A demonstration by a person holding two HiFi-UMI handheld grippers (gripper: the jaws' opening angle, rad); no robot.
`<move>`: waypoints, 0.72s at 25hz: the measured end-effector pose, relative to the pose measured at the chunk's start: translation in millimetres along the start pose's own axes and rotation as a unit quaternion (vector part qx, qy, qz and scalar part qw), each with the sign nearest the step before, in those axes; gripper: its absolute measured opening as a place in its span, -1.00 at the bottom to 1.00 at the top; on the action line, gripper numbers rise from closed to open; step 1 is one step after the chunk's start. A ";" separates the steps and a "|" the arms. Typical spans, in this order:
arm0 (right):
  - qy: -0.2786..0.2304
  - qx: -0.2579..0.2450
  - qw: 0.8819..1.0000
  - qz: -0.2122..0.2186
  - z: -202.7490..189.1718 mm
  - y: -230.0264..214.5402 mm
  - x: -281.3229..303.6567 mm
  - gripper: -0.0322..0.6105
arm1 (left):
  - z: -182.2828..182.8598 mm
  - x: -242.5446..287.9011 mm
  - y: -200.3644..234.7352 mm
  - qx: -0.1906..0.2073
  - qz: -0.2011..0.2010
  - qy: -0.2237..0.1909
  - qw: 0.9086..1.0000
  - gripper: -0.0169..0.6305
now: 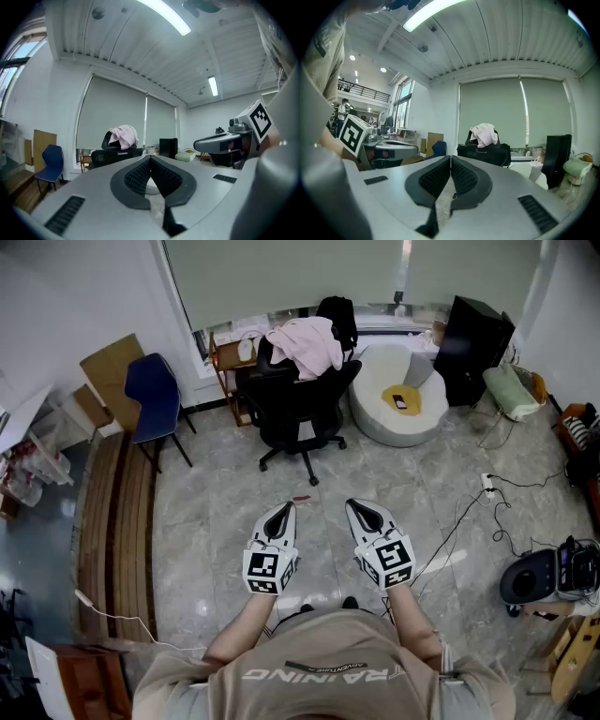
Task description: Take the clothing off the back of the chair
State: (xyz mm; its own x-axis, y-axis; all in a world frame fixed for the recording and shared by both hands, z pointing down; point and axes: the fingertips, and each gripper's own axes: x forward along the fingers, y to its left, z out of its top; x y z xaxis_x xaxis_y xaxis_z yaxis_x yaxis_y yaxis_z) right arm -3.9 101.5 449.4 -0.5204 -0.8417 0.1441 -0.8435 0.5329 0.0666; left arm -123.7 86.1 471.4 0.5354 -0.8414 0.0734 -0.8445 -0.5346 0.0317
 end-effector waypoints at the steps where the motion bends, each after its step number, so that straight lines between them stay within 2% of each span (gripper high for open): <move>1: 0.003 0.001 1.000 -0.001 -2.5 2.9 0.2 -0.80 | -3.4 -2.6 1.8 -0.003 0.000 0.003 1.000 -0.92; 9: 0.018 0.009 1.000 -0.005 -13.1 6.1 11.9 -0.80 | -24.7 -8.5 14.6 -0.018 0.001 0.027 0.999 -0.92; 14: 0.011 0.013 1.000 0.010 -13.1 -5.5 27.9 -0.80 | -17.8 6.8 25.6 -0.010 0.018 0.024 0.999 -0.92; 18: 0.006 -0.008 1.000 0.019 -13.3 -25.8 48.6 -0.80 | -9.7 34.5 32.9 -0.004 0.029 0.018 0.999 -0.92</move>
State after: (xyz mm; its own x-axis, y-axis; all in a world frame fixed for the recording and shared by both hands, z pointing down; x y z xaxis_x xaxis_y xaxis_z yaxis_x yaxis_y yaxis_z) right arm -5.7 48.0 467.8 -0.5504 -0.8198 0.1583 -0.8210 0.5659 0.0760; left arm -133.1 40.3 484.6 0.4841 -0.8680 0.1103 -0.8747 -0.4834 0.0351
